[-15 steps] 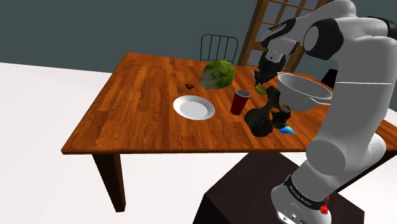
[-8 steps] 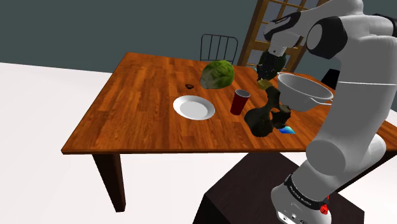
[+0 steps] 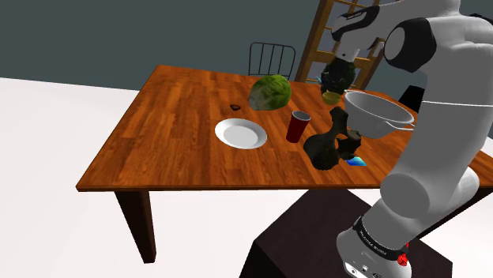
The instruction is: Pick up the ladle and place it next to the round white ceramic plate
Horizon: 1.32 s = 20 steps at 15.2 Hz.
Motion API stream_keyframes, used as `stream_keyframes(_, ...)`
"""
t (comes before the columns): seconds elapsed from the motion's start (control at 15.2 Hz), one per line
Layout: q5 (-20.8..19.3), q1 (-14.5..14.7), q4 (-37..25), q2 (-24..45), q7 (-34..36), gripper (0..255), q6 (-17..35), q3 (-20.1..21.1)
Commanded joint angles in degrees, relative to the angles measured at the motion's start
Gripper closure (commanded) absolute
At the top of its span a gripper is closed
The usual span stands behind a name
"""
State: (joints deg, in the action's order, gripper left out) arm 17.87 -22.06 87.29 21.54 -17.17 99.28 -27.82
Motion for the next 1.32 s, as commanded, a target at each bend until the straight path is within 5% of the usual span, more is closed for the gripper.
stream_keyframes(0.0, -0.9, 2.0, 2.8, -2.3, 1.9, 255, 1.0, 0.3)
stream_keyframes(0.59, -4.2, 11.3, 14.9, -11.7, 13.7, 255, 6.8, 3.7)
stream_keyframes(1.25, -5.6, 19.4, 21.1, -16.7, 27.2, 255, 11.0, 9.4)
